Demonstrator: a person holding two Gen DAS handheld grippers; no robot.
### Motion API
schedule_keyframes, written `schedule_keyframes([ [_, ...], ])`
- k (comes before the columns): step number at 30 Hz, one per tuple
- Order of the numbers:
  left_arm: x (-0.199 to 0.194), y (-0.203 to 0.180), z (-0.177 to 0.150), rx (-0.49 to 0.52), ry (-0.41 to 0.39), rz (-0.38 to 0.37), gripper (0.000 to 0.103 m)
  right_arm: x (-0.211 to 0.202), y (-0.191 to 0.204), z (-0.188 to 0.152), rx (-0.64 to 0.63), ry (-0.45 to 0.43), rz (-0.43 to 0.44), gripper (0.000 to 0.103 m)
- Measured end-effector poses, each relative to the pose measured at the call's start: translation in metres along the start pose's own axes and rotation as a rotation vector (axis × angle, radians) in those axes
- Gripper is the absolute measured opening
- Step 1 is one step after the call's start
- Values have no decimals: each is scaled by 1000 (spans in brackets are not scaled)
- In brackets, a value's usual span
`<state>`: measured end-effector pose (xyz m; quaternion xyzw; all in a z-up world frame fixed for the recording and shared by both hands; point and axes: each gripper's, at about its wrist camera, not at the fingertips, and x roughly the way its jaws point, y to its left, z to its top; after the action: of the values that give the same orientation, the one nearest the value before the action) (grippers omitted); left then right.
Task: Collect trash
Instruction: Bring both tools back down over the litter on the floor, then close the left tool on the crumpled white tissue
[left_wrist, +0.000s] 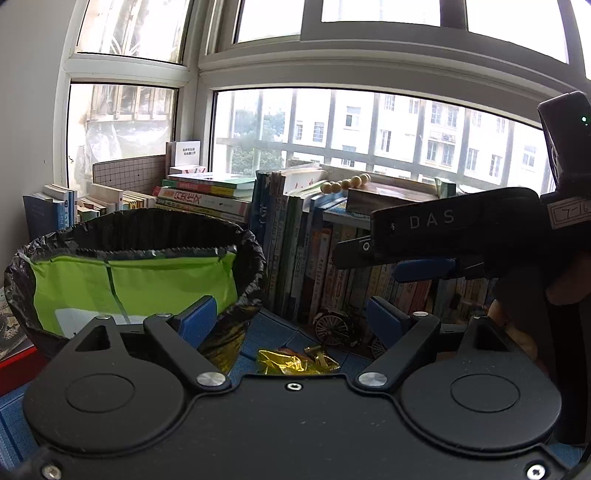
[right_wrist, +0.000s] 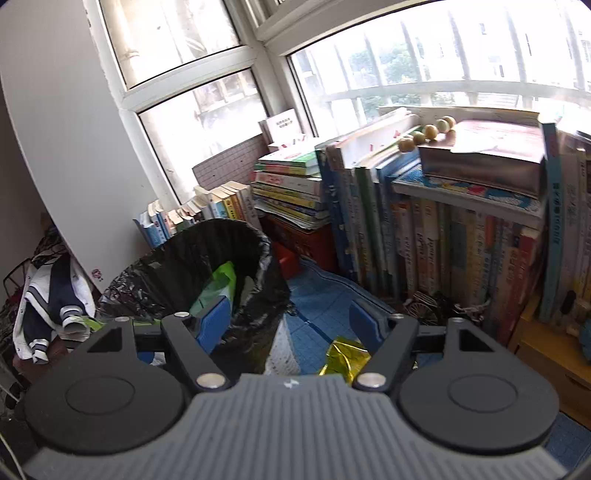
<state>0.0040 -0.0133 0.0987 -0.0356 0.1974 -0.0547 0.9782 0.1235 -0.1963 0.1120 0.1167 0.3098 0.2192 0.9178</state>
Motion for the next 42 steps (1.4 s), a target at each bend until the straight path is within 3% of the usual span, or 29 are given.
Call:
schedule_keyframes([
  [6,15,-15,-30,33,91,-17,88,5,-37,-39,54,50,-113,82],
  [10,30,-24,-56,52,164,12,86,20,-56,-64,65,103,-163,82],
  [14,50,-23,-80,16,276,5,78,39,-70,-89,79,181,-176,81],
  [23,82,-6,-120,-57,453,138,57,74,-72,-140,23,332,-196,74],
  [36,103,0,-149,-71,563,154,51,87,-70,-164,10,398,-199,72],
  [42,105,2,-154,-90,561,141,46,90,-75,-169,23,399,-196,71],
])
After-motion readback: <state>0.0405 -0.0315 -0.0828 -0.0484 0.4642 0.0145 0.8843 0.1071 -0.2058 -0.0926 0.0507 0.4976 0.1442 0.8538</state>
